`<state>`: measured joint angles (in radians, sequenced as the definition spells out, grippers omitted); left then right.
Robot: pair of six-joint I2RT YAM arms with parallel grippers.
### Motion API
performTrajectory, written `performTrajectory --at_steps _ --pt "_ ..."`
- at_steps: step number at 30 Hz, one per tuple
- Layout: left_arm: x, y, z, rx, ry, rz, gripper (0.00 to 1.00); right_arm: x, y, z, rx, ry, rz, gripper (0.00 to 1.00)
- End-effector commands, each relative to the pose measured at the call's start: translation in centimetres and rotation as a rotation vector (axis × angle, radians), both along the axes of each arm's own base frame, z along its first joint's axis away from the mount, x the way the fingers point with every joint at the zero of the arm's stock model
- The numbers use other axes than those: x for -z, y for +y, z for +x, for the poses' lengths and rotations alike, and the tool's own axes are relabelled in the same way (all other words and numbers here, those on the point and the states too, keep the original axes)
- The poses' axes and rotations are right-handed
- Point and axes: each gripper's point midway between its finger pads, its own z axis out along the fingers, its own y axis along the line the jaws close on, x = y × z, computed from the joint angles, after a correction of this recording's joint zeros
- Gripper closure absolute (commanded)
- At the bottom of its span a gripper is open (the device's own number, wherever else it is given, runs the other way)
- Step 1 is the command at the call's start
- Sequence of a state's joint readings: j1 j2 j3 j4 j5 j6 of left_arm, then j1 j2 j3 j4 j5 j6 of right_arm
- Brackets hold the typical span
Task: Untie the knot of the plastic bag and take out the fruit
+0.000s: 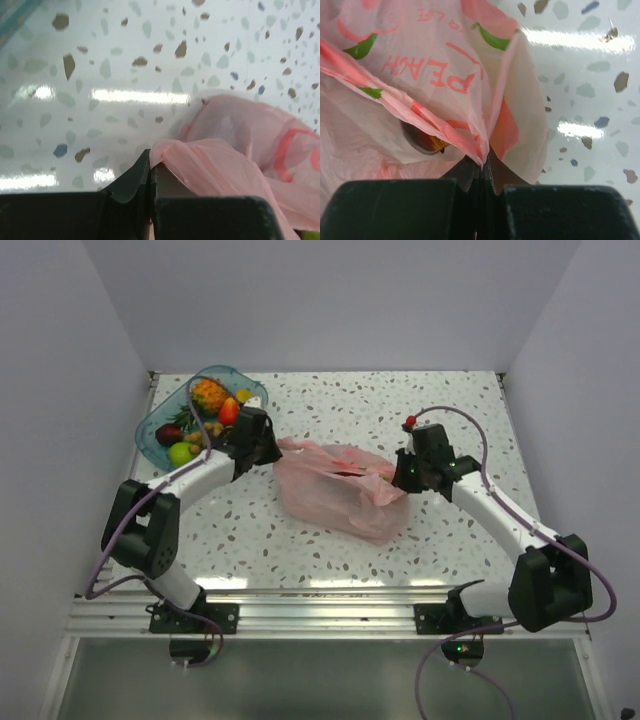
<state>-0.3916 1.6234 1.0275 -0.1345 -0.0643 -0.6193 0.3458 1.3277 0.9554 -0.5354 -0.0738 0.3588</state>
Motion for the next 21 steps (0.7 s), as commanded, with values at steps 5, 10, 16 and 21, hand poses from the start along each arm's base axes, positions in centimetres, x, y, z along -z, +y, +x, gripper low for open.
performTrajectory --at_steps 5,10,16,21 --pt "-8.7 -1.0 7.7 0.015 -0.165 0.022 0.87 -8.2 3.9 3.9 -0.035 -0.298 0.226 1.00" --pt "-9.4 -1.9 6.2 0.022 -0.159 -0.067 0.45 -7.5 5.7 3.1 -0.054 -0.318 0.218 1.00" --pt "-10.7 -0.5 -0.9 -0.086 -0.115 -0.168 0.00 -5.0 6.9 1.0 -0.034 -0.315 0.186 1.00" --pt "-11.9 -1.1 -6.4 -0.189 -0.121 -0.208 0.00 -4.5 6.4 0.2 -0.003 -0.339 0.155 1.00"
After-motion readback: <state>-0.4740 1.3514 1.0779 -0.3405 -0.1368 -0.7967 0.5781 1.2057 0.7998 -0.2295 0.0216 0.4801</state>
